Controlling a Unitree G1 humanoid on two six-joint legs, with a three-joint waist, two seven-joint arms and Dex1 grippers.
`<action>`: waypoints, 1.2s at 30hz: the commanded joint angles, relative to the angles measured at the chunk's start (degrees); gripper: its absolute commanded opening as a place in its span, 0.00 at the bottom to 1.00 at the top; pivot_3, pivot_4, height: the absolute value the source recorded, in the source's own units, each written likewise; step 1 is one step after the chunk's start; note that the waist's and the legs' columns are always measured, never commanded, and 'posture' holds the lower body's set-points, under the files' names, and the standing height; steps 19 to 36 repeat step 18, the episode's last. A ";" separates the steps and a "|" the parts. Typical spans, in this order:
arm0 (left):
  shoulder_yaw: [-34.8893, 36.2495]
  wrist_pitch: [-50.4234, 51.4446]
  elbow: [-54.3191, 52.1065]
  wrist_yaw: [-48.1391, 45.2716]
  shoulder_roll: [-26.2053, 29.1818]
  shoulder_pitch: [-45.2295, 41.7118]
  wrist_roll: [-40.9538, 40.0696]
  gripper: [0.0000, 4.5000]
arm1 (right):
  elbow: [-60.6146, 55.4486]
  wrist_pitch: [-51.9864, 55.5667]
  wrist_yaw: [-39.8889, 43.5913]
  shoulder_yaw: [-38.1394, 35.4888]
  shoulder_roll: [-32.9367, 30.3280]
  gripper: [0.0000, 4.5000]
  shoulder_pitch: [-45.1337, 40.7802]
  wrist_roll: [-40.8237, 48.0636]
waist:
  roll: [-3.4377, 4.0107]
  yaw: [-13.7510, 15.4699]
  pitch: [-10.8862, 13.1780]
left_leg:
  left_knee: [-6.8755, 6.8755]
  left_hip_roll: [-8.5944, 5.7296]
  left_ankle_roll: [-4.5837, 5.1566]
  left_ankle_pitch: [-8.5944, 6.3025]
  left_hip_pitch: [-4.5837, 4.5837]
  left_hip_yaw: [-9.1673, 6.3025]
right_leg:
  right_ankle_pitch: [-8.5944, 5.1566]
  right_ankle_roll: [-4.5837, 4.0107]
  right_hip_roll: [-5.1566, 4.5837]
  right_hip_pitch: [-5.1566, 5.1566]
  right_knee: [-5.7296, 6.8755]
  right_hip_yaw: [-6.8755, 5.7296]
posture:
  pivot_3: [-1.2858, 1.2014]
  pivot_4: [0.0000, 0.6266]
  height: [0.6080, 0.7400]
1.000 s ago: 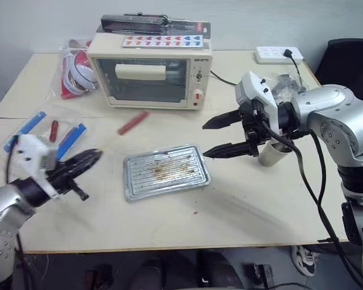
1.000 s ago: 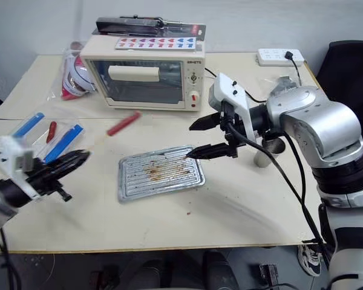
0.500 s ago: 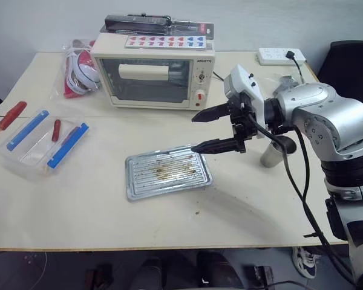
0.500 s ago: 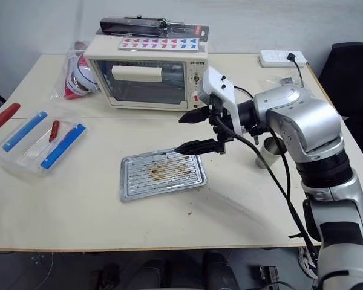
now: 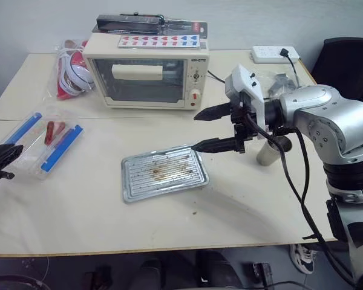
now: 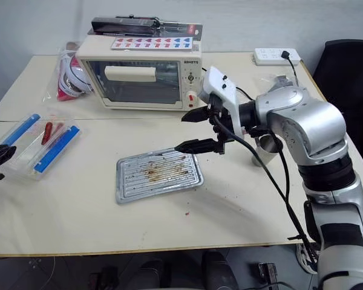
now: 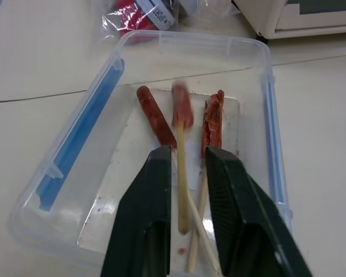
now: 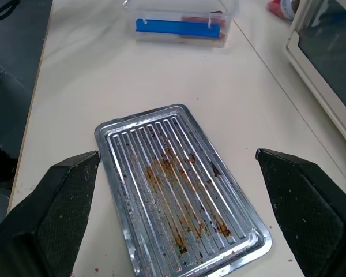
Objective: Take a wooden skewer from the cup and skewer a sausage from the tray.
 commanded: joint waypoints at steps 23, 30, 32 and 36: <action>44.34 22.57 -31.24 -12.66 0.75 35.16 -10.65 0.55 | 2.89 -3.42 -0.64 -3.05 0.14 1.00 -0.18 -0.05 | -0.01 0.06 0.03 | -0.02 0.05 0.03 -0.05 0.07 0.05 | 0.00 -0.01 -0.02 0.08 -0.19 0.04 | 0.52 0.24 1.00; 44.34 22.57 -31.24 -12.66 0.75 35.16 -10.65 0.55 | 2.89 -3.42 -0.64 -3.05 0.14 1.00 -0.18 -0.05 | -0.01 0.06 0.03 | -0.02 0.05 0.03 -0.05 0.07 0.05 | 0.00 -0.01 -0.02 0.08 -0.19 0.04 | 0.52 0.24 1.00; 44.34 22.57 -31.24 -12.66 0.75 35.16 -10.65 0.55 | 2.89 -3.42 -0.64 -3.05 0.14 1.00 -0.18 -0.05 | -0.01 0.06 0.03 | -0.02 0.05 0.03 -0.05 0.07 0.05 | 0.00 -0.01 -0.02 0.08 -0.19 0.04 | 0.52 0.24 1.00; 44.34 22.57 -31.24 -12.66 0.75 35.16 -10.65 0.55 | 2.89 -3.42 -0.64 -3.05 0.14 1.00 -0.18 -0.05 | -0.01 0.06 0.03 | -0.02 0.05 0.03 -0.05 0.07 0.05 | 0.00 -0.01 -0.02 0.08 -0.19 0.04 | 0.52 0.24 1.00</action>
